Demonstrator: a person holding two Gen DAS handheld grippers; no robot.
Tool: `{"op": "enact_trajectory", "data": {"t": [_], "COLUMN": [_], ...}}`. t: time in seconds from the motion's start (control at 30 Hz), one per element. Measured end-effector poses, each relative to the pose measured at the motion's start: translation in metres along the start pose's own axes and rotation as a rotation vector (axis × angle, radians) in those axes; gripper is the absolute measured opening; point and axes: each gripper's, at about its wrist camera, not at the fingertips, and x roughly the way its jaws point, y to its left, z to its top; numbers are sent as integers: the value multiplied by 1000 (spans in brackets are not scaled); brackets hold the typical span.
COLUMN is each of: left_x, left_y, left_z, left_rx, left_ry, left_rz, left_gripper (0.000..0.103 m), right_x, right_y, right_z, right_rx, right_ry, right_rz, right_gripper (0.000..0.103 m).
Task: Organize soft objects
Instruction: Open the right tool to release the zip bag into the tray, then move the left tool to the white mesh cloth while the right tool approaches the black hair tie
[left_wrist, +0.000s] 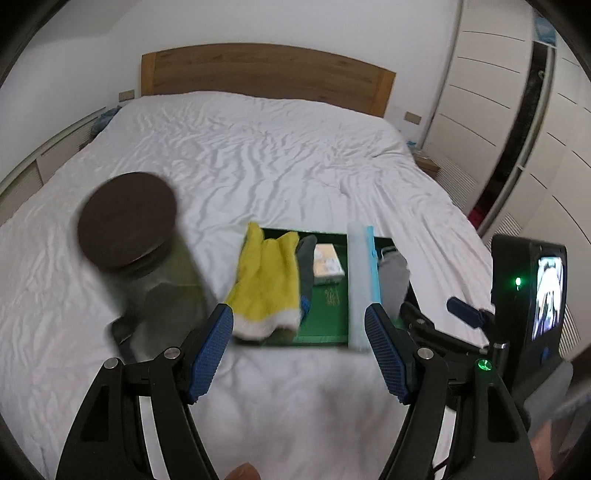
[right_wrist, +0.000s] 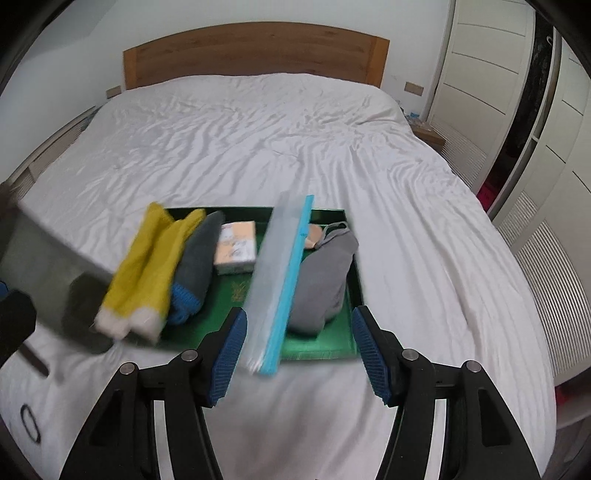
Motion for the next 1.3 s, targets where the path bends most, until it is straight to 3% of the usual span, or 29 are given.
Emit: {"op": "enact_trajectory", "data": {"t": [0.17, 0.27, 0.47, 0.67, 0.87, 0.9, 0.93, 0.97, 1.3], "left_x": [-53, -79, -116, -129, -120, -120, -113, -109, -72], "left_y": [58, 110, 236, 323, 351, 354, 358, 359, 375], "left_z": [-38, -69, -154, -214, -242, -244, -247, -251, -270], "left_rx": [49, 94, 101, 47, 24, 22, 24, 36, 62], "left_ry": [18, 38, 224, 359, 398, 402, 407, 412, 467], "left_rz": [11, 80, 226, 289, 250, 241, 227, 213, 236], "left_gripper": [70, 70, 71, 72, 75, 81, 96, 98, 98], "right_x": [-66, -100, -154, -171, -157, -153, -149, -142, -107], "right_y": [40, 69, 147, 225, 291, 298, 305, 305, 336], "right_z": [-41, -66, -113, -141, -163, -165, -168, -169, -178], "right_rx": [-49, -86, -160, -214, -290, -303, -308, -310, -339], "right_ry": [-2, 12, 69, 135, 174, 177, 181, 186, 199], "right_rz": [25, 45, 124, 238, 308, 309, 317, 324, 359], "right_gripper": [60, 60, 60, 61, 62, 63, 63, 64, 70]}}
